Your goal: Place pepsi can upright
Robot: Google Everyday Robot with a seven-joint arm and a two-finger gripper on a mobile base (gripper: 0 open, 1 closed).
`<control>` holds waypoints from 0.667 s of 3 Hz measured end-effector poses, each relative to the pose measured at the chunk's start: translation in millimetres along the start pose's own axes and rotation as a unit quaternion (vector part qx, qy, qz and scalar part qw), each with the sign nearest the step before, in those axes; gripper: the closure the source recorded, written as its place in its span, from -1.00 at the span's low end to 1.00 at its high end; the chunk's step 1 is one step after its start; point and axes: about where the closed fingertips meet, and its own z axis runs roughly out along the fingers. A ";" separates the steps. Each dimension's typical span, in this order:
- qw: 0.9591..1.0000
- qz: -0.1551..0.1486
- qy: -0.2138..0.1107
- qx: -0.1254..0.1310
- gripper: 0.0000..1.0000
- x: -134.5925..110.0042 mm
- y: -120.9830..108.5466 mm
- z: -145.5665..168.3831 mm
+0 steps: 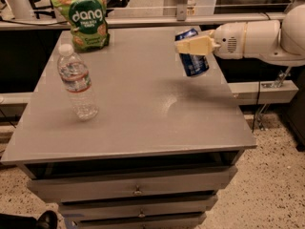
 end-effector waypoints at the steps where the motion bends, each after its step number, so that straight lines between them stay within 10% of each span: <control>1: 1.000 0.001 -0.006 -0.004 1.00 -2.4 1.0 3.1; 2: 0.999 -0.002 -0.053 0.001 1.00 -5.7 9.9 8.4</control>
Offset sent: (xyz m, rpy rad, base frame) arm 0.0021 0.0221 0.0206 0.2307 -0.1644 -0.1299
